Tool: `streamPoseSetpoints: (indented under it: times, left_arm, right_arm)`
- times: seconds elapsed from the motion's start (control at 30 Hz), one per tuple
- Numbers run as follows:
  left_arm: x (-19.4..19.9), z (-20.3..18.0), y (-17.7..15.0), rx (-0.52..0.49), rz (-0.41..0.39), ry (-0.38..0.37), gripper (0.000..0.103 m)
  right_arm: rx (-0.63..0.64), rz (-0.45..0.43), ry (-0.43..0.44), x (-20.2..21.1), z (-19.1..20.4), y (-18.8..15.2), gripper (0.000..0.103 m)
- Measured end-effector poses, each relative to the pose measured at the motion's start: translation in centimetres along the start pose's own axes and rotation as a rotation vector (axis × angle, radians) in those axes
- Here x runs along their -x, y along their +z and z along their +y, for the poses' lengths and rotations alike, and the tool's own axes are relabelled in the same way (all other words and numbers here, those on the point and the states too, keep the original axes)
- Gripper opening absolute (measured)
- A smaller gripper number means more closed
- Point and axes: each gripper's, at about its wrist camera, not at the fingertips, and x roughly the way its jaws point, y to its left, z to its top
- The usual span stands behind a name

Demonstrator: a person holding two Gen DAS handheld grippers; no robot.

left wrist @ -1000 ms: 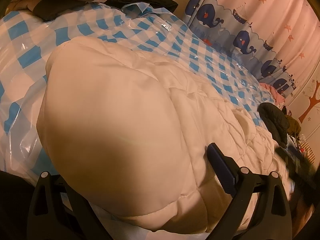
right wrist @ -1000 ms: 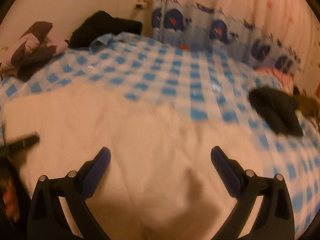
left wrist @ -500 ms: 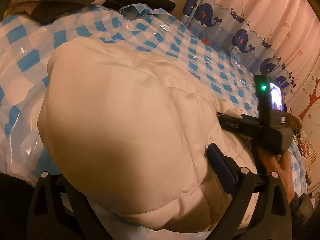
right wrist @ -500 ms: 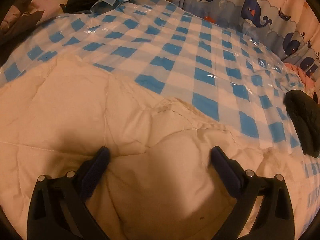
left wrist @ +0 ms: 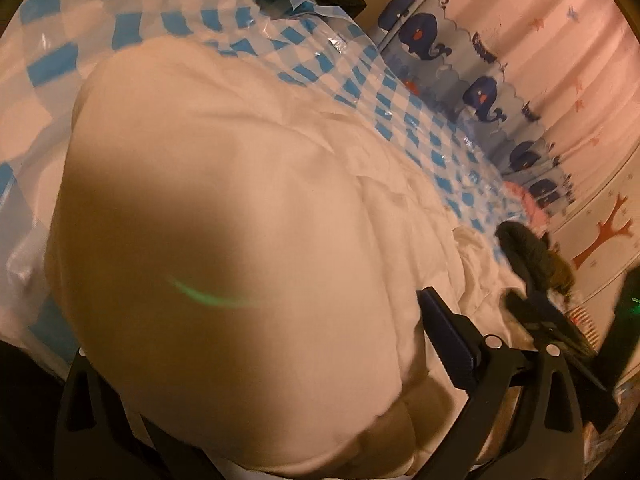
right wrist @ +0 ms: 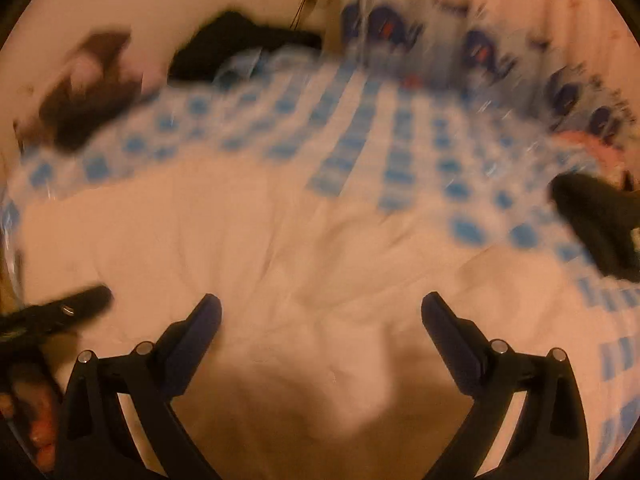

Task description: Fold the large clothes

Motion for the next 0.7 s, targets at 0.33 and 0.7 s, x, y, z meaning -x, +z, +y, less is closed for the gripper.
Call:
streamPoseSetpoints:
  times: [0.33, 0.7]
  left_arm:
    - [-1.1, 0.1, 0.0, -0.001, -0.004, -0.016, 0.091]
    - [-0.8, 3.1, 3.0, 0.275, 0.031, -0.069, 0.092]
  right_arm:
    - [0.027, 0.043, -0.069, -0.5, -0.9, -3.5, 0.097]
    - [0.007, -0.025, -0.055, 0.4, -0.9, -1.5, 0.097]
